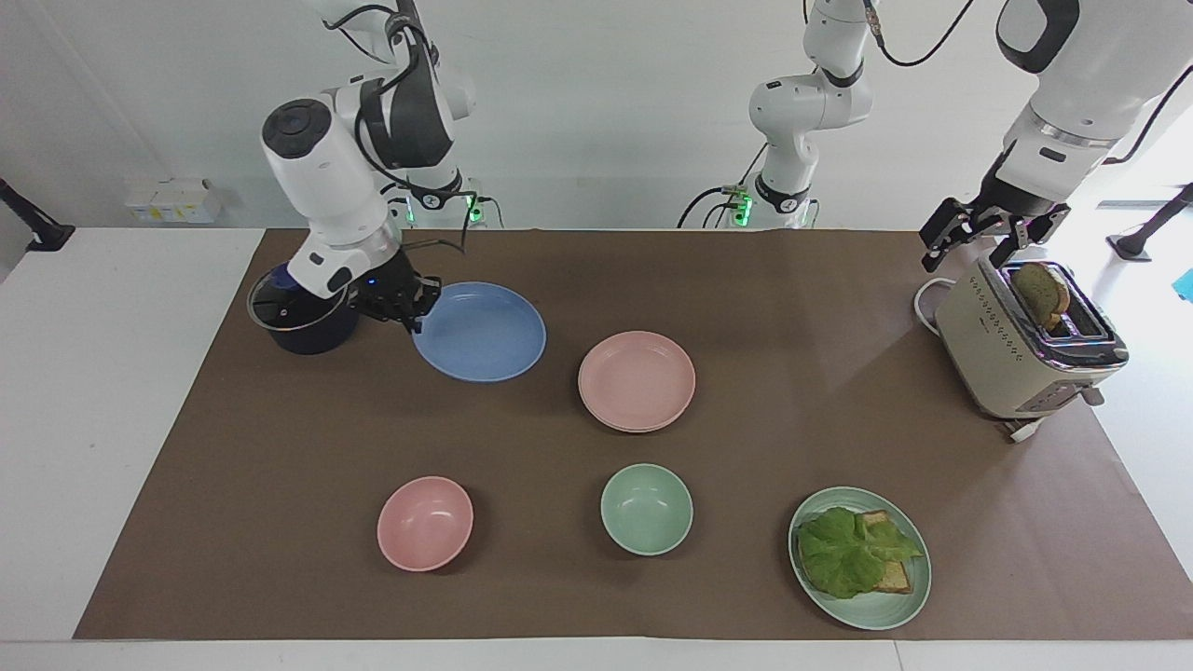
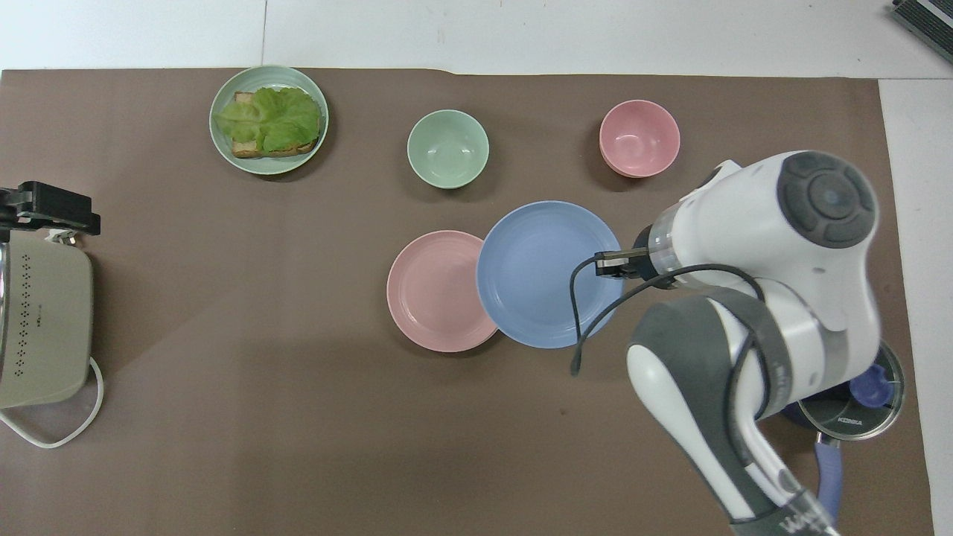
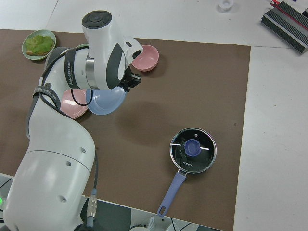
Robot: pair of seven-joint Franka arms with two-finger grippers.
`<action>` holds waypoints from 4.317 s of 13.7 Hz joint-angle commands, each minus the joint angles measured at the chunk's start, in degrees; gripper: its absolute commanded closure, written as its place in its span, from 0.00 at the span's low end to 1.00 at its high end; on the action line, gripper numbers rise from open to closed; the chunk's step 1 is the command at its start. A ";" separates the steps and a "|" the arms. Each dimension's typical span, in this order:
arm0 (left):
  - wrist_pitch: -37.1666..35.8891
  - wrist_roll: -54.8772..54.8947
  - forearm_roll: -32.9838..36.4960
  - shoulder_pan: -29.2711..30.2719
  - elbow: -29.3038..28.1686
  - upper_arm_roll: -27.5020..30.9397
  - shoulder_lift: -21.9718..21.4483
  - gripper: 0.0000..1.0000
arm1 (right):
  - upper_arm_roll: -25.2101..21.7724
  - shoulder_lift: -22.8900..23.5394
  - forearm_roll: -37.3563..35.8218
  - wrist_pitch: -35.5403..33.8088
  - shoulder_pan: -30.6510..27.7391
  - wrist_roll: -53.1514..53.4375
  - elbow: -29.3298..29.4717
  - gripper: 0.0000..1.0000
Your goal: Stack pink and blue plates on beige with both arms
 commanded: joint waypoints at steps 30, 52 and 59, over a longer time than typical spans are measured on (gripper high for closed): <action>-0.76 0.62 0.99 0.20 -0.11 -0.23 -0.37 0.00 | -0.29 3.32 -9.27 1.04 -2.65 5.05 6.84 0.00; -0.77 0.70 0.99 0.20 -0.11 -0.23 -0.37 0.00 | -1.87 -10.23 -5.93 -31.15 -18.57 -16.75 16.61 0.00; -0.77 0.70 0.99 0.20 -0.11 -0.23 -0.37 0.00 | -1.96 -11.37 -6.90 -30.45 -18.49 -16.22 14.15 0.00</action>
